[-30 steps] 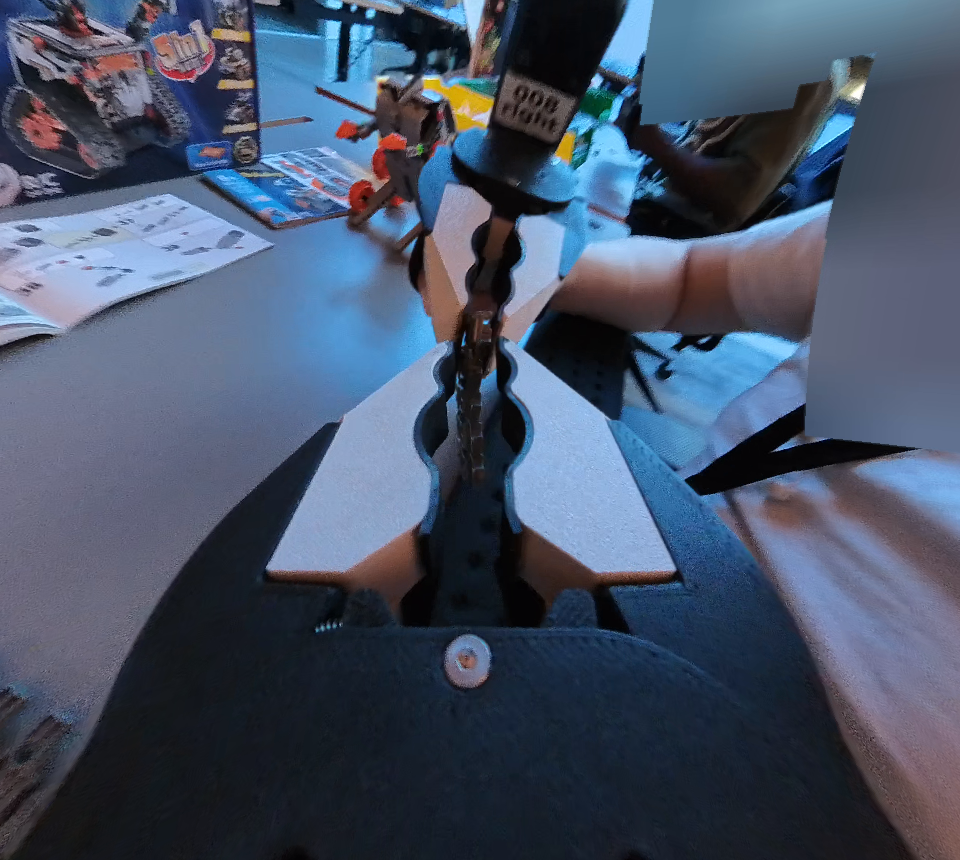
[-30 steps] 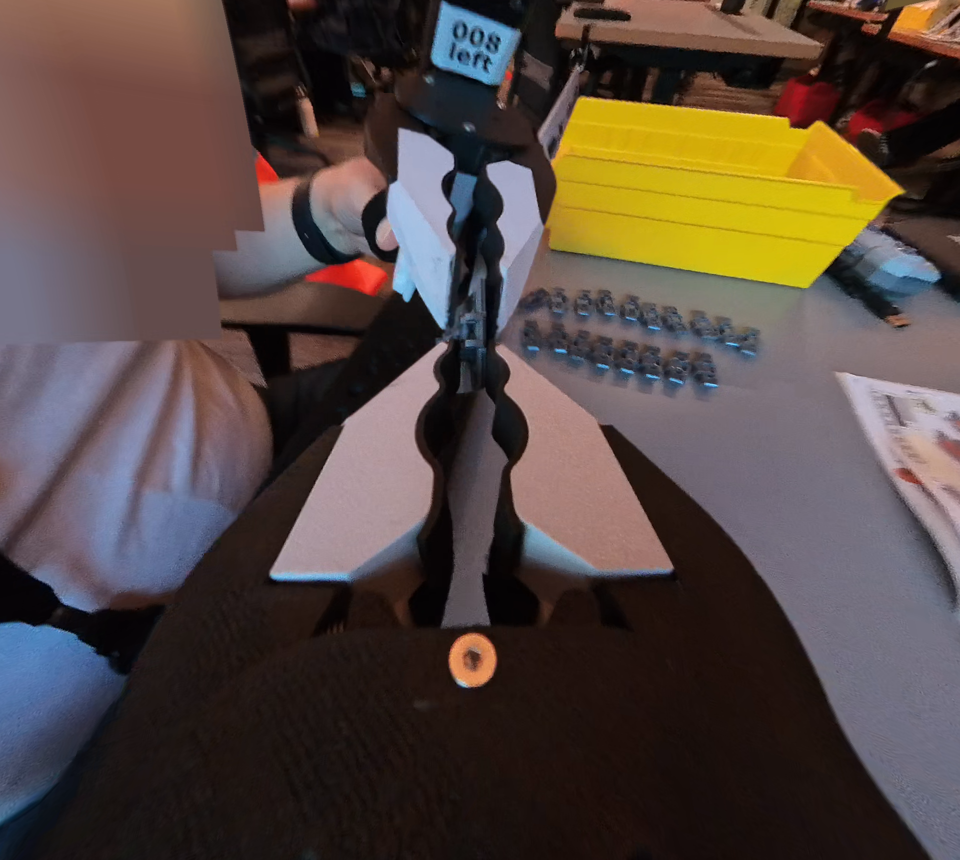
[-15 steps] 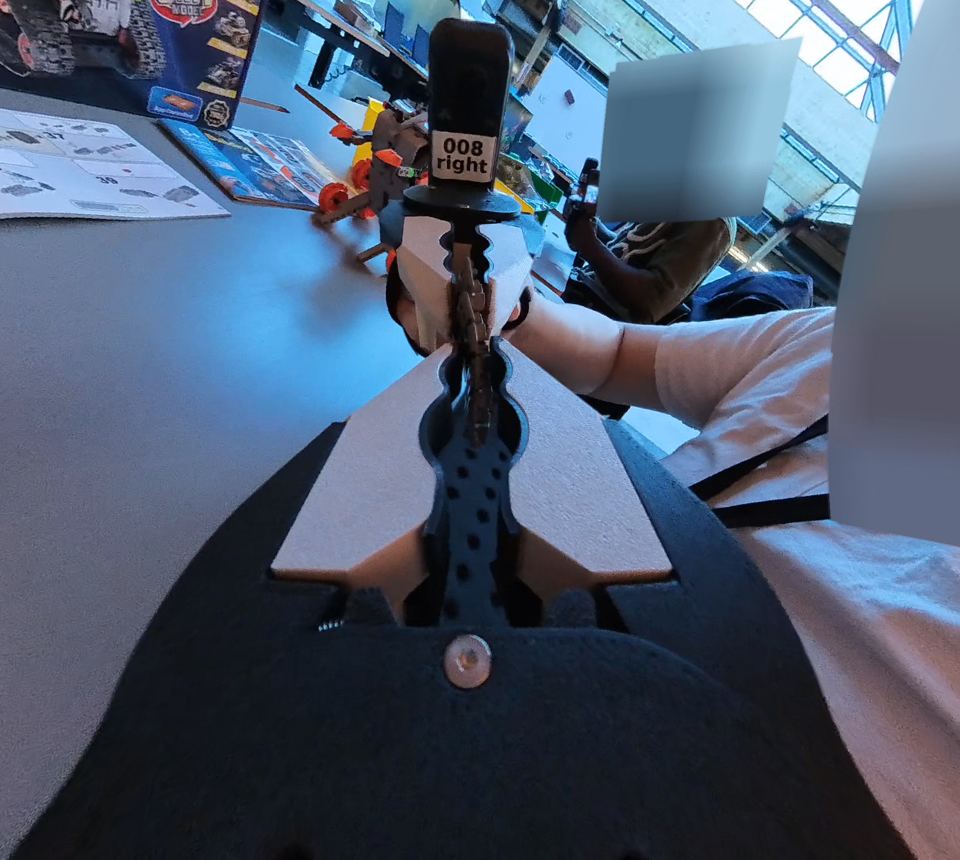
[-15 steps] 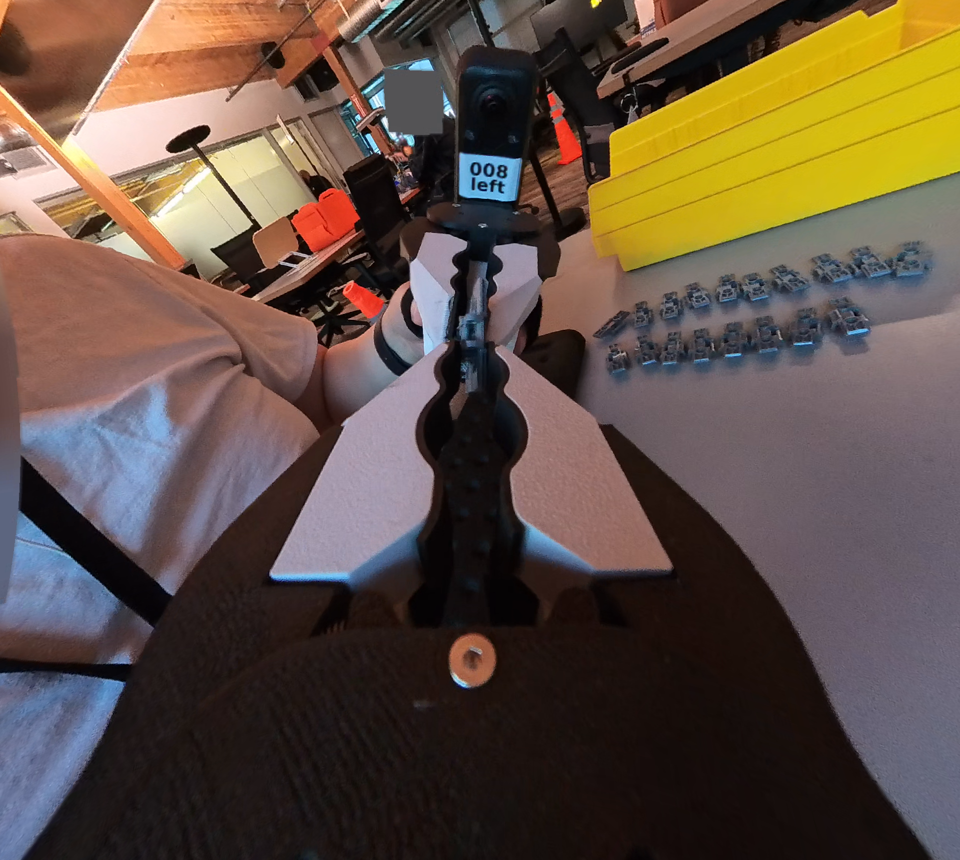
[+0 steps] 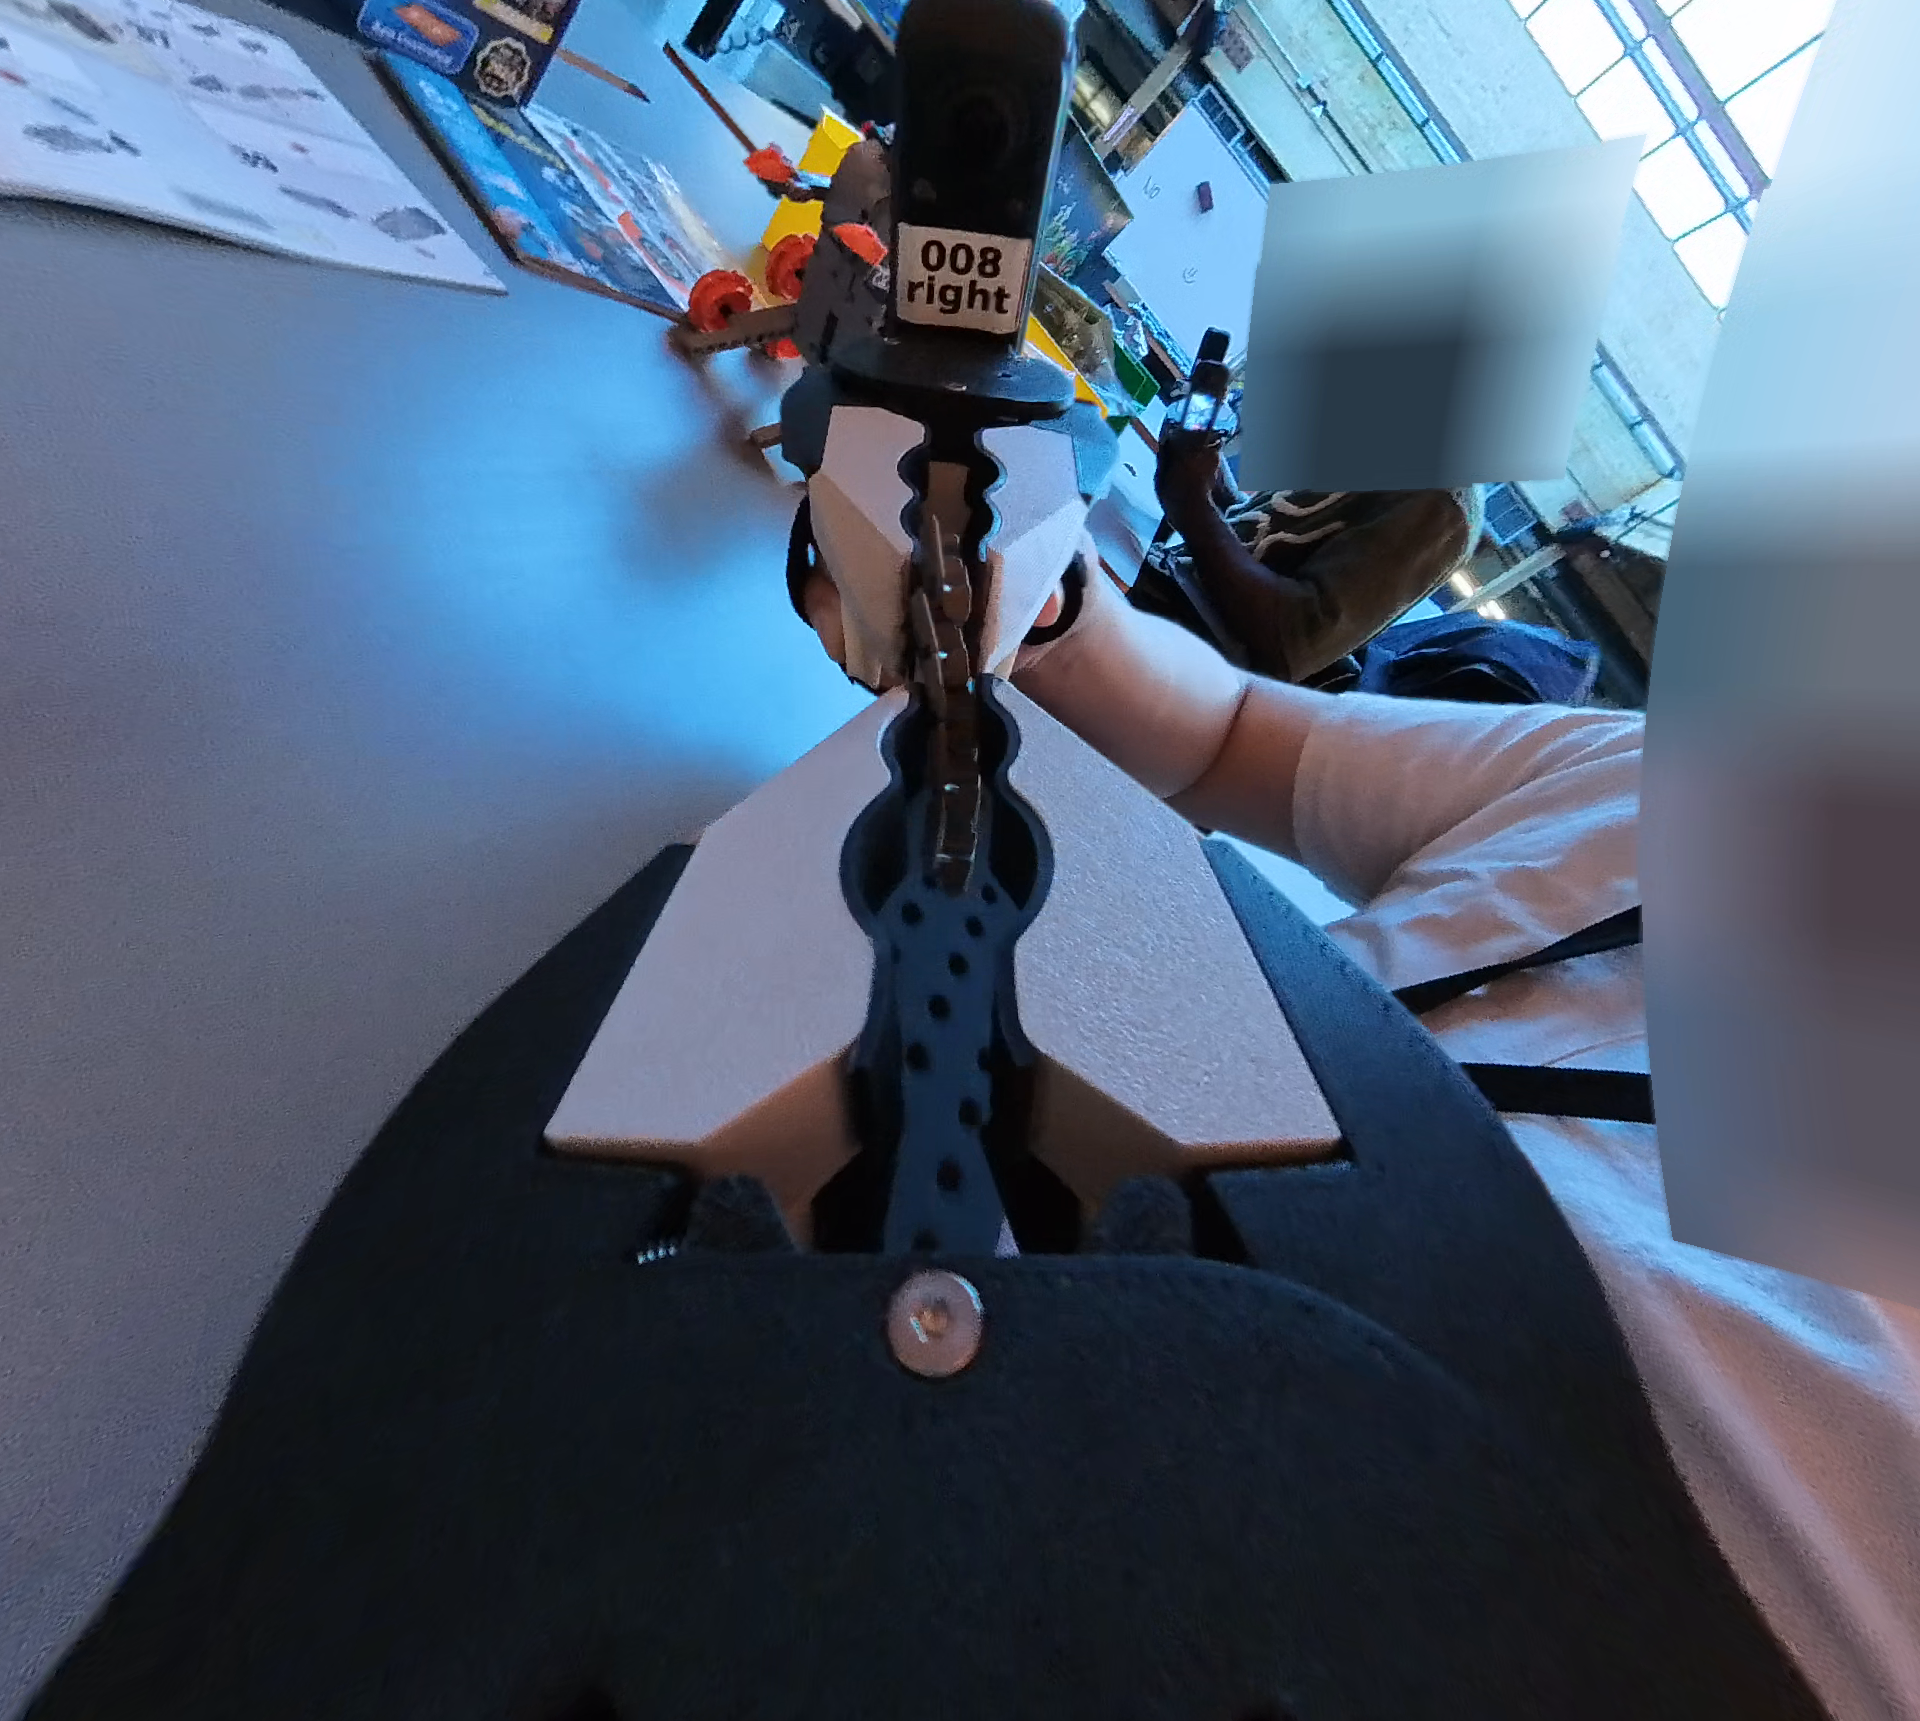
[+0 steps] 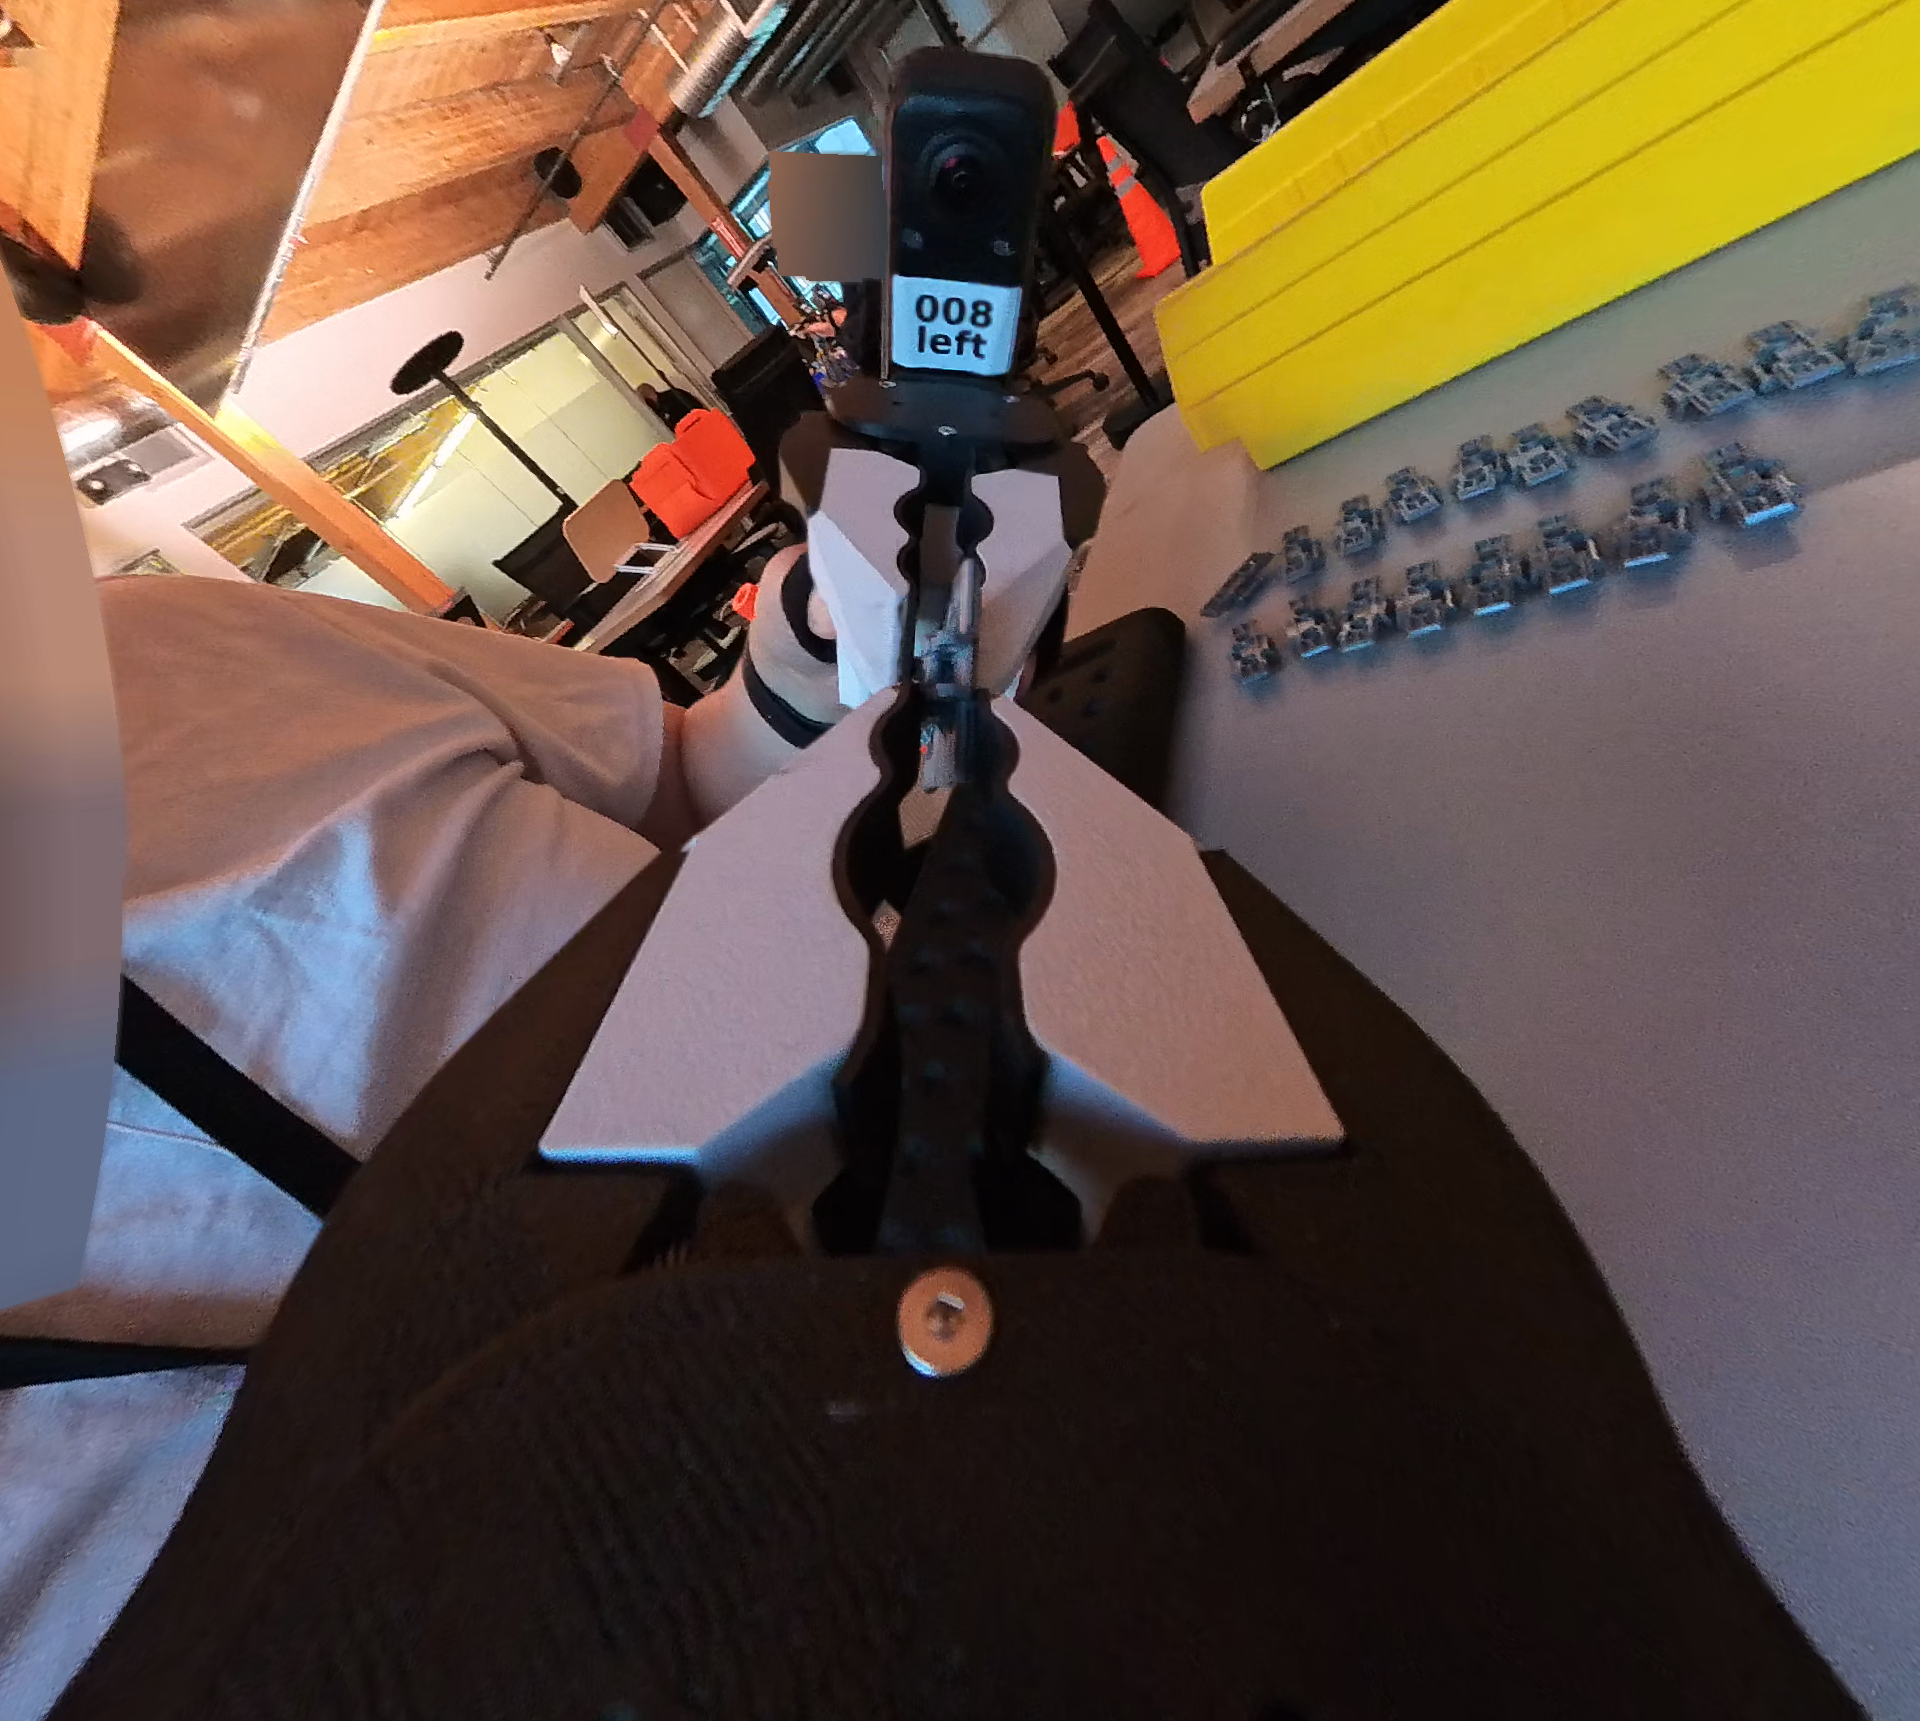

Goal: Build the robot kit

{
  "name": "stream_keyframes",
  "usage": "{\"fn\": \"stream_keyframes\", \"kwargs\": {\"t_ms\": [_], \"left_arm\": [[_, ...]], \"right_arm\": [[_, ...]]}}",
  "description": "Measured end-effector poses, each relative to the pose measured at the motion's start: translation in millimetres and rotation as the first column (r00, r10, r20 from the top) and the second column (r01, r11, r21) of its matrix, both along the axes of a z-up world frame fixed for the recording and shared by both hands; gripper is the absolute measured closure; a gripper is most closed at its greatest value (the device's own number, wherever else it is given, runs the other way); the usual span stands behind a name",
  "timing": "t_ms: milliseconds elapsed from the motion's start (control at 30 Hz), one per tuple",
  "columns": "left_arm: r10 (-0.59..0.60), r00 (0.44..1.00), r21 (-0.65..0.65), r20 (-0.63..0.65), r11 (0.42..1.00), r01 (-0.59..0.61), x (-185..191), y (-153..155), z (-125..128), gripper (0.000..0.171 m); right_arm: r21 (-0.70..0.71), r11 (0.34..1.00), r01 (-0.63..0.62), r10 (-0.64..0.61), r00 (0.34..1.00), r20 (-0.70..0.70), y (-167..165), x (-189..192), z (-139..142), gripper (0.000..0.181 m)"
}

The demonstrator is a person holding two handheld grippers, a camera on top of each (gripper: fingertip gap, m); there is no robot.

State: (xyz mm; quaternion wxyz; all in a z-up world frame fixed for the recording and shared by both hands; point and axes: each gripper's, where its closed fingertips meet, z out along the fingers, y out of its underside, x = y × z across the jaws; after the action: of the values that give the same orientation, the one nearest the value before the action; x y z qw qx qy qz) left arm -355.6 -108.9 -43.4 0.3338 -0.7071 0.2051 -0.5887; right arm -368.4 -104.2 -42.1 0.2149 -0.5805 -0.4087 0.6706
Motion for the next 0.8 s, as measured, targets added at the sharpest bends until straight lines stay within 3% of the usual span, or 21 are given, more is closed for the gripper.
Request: {"fn": "stream_keyframes", "kwargs": {"t_ms": [233,800], "left_arm": [[-0.032,0.995,-0.148,0.098,0.988,0.046,-1,3,-13,0.166],[-0.032,0.993,-0.185,0.115,0.981,0.053,-3,5,-20,0.166]], "right_arm": [[-0.058,0.998,-0.021,0.023,0.999,0.033,3,-1,-12,0.174],[-0.163,0.986,-0.027,0.031,0.999,0.022,11,1,-13,0.175]]}}
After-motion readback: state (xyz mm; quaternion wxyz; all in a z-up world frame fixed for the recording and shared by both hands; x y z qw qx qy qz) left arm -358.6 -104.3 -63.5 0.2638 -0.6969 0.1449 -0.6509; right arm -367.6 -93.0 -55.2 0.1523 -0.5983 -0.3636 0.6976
